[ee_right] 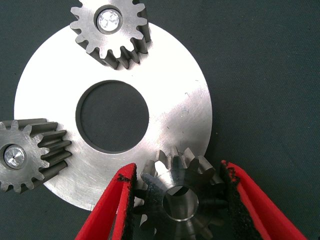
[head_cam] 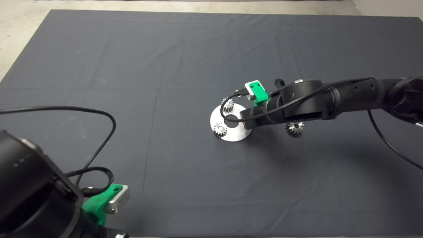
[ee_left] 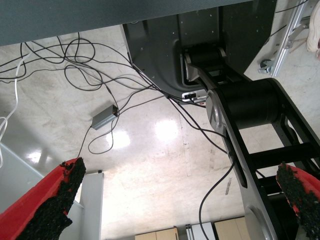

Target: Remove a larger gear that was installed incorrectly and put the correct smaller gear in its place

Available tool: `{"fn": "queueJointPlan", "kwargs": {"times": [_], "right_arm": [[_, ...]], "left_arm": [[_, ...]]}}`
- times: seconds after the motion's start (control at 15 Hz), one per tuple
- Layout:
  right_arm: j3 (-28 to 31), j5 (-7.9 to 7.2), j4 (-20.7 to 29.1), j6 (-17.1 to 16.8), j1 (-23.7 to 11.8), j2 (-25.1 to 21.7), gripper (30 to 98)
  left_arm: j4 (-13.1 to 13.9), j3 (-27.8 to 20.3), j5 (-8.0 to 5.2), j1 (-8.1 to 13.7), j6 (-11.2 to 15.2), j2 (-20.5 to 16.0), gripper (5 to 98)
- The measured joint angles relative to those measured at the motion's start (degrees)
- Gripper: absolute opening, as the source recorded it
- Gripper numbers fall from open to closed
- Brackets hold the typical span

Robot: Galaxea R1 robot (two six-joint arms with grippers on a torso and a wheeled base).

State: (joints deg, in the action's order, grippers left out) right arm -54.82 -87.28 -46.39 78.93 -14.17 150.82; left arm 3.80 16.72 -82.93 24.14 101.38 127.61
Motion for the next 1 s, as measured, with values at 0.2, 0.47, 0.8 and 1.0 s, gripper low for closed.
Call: {"fn": "queueJointPlan", "kwargs": {"times": [0.2,0.47,0.8,1.0], "right_arm": [[0.00,0.05,0.00,-0.01,0.02,-0.05,40.4],[0.00,0.07,-0.02,0.00,0.02,-0.18,40.5],[0.00,0.05,-0.02,0.00,0.02,-0.19,40.6],[0.00,0.13,-0.03,-0.02,0.02,-0.38,40.4]], "left_arm": [[0.00,-0.02,0.01,0.00,0.00,0.00,98.2],[0.00,0.00,0.00,0.00,0.00,0.01,98.2],[0.00,0.00,0.00,0.00,0.00,0.00,98.2],[0.00,0.00,0.00,0.00,0.00,0.00,98.2]]}}
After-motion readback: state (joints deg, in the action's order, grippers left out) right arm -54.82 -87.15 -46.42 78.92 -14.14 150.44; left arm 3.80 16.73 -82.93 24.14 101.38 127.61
